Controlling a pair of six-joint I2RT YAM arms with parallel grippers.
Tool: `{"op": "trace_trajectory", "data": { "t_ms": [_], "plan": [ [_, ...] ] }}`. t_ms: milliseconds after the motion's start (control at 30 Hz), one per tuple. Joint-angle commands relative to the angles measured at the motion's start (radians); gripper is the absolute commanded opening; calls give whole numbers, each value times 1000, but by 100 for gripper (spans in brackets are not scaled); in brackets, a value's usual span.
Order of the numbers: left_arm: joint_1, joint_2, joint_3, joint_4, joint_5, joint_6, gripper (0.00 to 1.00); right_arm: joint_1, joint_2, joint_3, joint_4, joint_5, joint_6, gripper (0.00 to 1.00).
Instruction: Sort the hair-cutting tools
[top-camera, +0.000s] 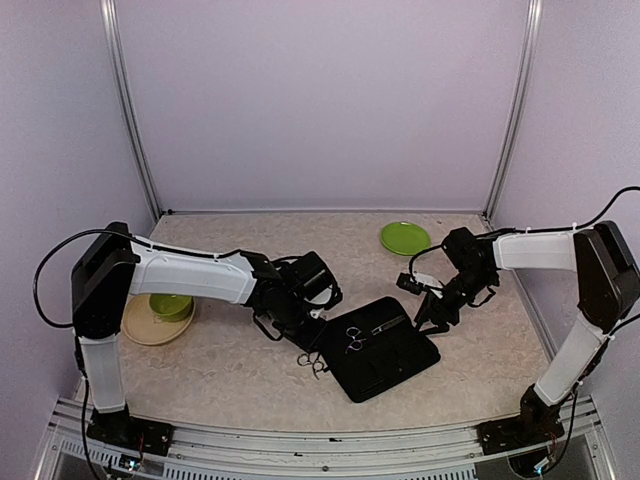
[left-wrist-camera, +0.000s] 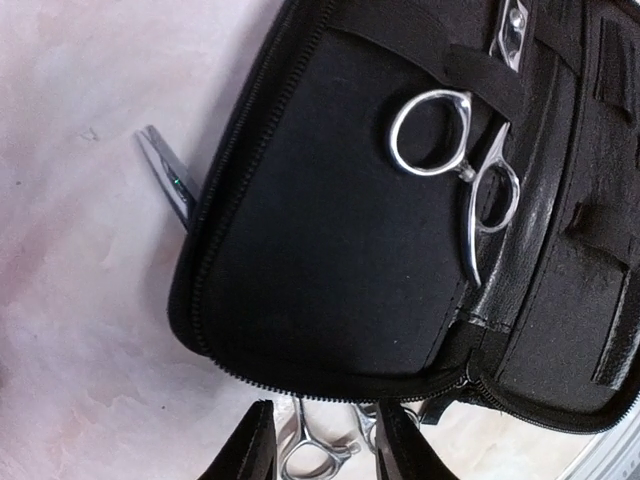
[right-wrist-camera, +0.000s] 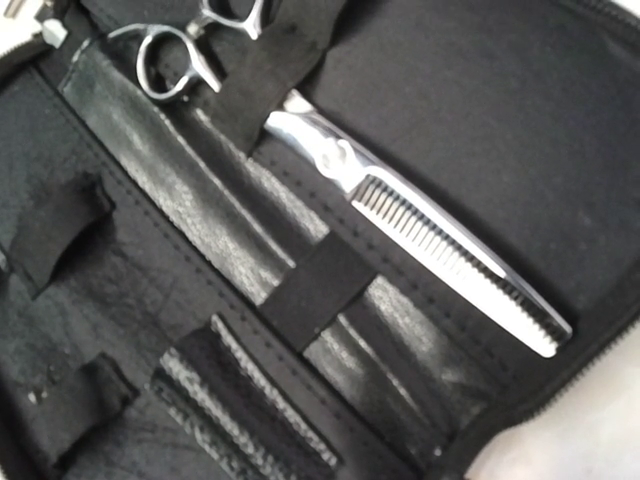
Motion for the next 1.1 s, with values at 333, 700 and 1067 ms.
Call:
{"op": "trace_trajectory", "data": {
  "t_ms": [333, 700, 1067],
  "plan": [
    [-35, 31, -18, -55, -112, -34, 26, 10, -35, -23, 16, -11, -8, 52],
    [-11, -21, -150, -47, -130, -93, 5, 11, -32, -4, 2, -10, -12, 51],
    [64, -232, -438, 165, 59, -426, 22, 21, -9, 93, -37, -23, 0, 50]
  ]
}}
